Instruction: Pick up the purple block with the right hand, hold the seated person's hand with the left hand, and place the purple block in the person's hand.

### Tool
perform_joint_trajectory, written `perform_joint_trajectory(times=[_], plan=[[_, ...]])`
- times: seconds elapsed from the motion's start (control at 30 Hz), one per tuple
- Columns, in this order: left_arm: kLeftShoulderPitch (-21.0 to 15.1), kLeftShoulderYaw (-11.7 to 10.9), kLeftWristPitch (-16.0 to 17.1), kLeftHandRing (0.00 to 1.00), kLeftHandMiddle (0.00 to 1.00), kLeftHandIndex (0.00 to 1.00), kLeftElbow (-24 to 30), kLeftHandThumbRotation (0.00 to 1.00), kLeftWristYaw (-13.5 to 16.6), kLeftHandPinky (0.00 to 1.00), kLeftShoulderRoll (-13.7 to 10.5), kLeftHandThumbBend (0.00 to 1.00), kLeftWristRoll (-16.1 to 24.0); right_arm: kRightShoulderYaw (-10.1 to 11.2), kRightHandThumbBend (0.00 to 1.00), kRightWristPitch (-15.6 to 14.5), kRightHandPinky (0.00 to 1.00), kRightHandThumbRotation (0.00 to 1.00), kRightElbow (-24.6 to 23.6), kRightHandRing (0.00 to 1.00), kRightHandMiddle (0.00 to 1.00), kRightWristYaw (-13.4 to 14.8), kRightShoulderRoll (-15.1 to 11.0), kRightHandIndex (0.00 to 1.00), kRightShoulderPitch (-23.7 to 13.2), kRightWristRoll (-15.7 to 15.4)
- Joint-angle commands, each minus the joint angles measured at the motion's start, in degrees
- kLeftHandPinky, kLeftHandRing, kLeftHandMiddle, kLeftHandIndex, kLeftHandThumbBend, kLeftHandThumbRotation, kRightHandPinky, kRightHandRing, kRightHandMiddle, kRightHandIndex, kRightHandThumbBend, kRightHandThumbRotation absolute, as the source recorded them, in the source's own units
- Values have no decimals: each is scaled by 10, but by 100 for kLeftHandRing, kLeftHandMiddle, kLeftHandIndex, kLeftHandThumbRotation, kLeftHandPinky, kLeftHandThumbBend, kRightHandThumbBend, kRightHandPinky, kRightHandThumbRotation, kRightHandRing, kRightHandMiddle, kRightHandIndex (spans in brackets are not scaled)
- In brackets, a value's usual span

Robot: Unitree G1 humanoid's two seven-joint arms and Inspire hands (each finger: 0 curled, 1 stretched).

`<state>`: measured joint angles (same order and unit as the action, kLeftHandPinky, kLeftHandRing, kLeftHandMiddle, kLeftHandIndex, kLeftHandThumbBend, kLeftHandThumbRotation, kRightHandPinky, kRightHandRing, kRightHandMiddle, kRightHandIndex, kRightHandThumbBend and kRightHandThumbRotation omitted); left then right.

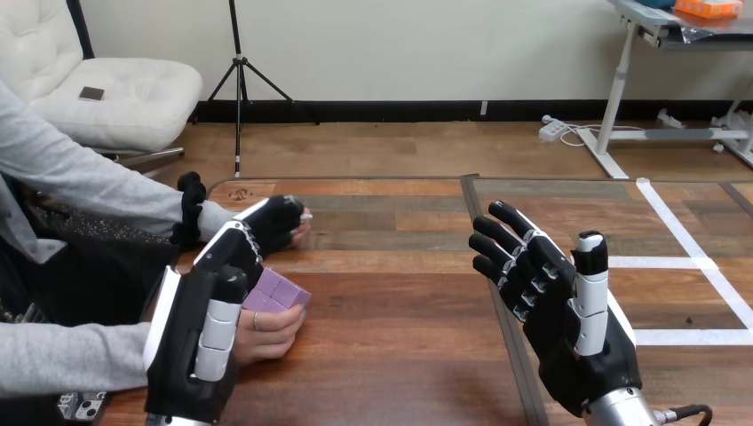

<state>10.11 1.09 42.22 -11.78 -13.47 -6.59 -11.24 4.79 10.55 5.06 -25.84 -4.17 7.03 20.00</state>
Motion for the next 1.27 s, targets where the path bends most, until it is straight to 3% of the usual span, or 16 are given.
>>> perform_joint_trajectory(times=[0.0, 0.37, 0.5, 1.23], plan=[[-13, -7, -14, 86, 84, 79, 36, 100, -3, 89, 6, 83, -18, -2, 89, 20, 96, 100, -11, 90, 88, 4, 6, 89, -21, -5], [3, -9, -50, 87, 85, 82, 66, 100, -12, 89, 5, 85, -40, -4, 86, 40, 95, 100, -3, 89, 87, 8, 12, 88, -21, -12], [12, -11, -63, 87, 85, 82, 77, 100, -10, 89, 8, 85, -42, -3, 85, 50, 96, 100, 8, 89, 88, -4, 13, 88, -24, -4], [23, -22, -72, 85, 83, 81, 87, 100, -8, 88, 16, 81, -37, -5, 85, 47, 94, 100, -6, 88, 87, 5, 9, 87, -15, -8]])
